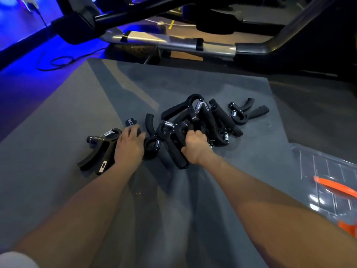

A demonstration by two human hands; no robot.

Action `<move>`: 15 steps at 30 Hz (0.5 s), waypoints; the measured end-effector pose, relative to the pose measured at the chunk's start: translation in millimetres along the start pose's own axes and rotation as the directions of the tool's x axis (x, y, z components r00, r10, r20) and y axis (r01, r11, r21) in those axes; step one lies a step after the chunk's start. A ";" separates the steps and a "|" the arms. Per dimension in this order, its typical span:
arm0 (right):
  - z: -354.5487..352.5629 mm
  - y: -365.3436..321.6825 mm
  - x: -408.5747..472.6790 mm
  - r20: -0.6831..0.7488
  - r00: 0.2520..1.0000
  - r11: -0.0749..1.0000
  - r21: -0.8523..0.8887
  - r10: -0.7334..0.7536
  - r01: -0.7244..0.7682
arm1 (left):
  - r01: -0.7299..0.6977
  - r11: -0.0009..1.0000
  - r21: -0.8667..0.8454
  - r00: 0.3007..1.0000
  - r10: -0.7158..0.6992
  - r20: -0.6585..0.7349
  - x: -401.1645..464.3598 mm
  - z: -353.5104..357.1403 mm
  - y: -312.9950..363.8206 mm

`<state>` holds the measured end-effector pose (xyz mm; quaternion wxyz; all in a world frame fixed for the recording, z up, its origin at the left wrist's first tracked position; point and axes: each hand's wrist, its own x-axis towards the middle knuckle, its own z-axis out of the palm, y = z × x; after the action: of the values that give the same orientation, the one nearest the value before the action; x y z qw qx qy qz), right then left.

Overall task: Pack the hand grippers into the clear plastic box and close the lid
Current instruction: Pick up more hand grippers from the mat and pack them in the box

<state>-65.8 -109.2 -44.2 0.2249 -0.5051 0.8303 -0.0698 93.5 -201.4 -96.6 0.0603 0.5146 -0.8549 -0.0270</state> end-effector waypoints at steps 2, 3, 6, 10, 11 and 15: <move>-1.2 3.8 -2.0 -0.011 1.000 1.000 -0.007 0.004 -0.004 | -0.059 0.997 0.044 0.998 0.058 0.026 2.4 1.2 -3.7; -2.7 5.4 -3.5 -0.013 1.000 1.000 -0.011 0.001 -0.001 | -0.079 0.995 0.069 0.997 0.077 0.029 2.8 0.3 -2.1; -7.2 9.2 -10.8 -0.006 1.000 1.000 0.011 -0.010 0.010 | -0.130 0.983 0.129 0.992 0.128 0.024 0.4 -4.3 3.7; -16.9 16.6 -23.2 0.004 0.999 0.992 0.117 0.049 -0.049 | -0.187 0.975 0.118 0.981 0.180 0.069 -8.6 -16.9 17.8; -20.0 19.1 -28.2 0.004 0.998 0.990 0.127 0.068 -0.068 | -0.177 0.980 0.089 0.981 0.169 0.097 -12.0 -22.7 24.5; -36.6 34.9 -58.2 -0.035 0.993 0.982 0.159 0.109 -0.102 | -0.079 0.992 -0.093 0.959 0.101 0.263 -29.6 -51.9 50.2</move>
<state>-87.6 -45.9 -6.0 0.2493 -0.4395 0.8525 -0.1340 70.0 -150.9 -41.9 -0.0335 0.4638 -0.8760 -0.1283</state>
